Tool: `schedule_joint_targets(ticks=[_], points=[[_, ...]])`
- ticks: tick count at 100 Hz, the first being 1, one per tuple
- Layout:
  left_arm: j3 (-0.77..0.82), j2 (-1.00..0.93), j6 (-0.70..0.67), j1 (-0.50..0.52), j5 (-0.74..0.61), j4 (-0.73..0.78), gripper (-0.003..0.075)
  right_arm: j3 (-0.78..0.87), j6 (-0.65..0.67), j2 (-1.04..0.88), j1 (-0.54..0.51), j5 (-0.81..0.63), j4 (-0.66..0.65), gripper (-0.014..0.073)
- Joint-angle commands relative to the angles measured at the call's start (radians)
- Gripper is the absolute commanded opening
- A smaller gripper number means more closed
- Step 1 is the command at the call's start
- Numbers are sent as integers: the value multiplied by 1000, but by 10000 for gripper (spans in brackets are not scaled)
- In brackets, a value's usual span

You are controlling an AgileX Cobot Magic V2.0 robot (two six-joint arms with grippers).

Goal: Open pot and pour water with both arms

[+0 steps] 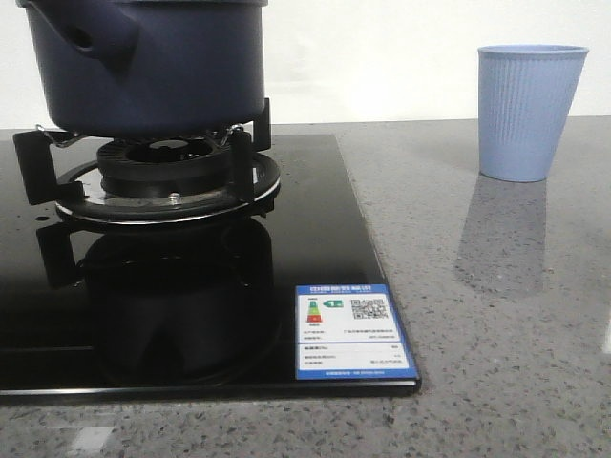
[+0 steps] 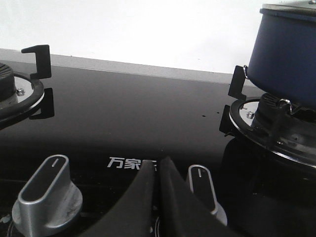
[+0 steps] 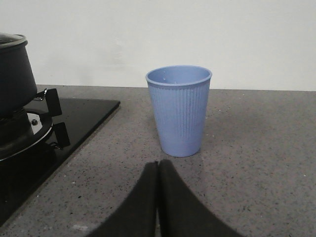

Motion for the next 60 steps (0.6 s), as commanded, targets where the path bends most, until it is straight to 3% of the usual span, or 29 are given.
schedule_joint_targets(ticks=[1,53,60], points=[[33,-27,-9,2,-69,-5,-19,-29,-2,4,-6,-39,11,-67],[33,-27,-9,2,-69,-5,-19,-29,-2,-1,-5,-35,11,-67],[33,-27,-9,2,-69,-5,-19,-24,-4,-1,-3,-5,79,-67]])
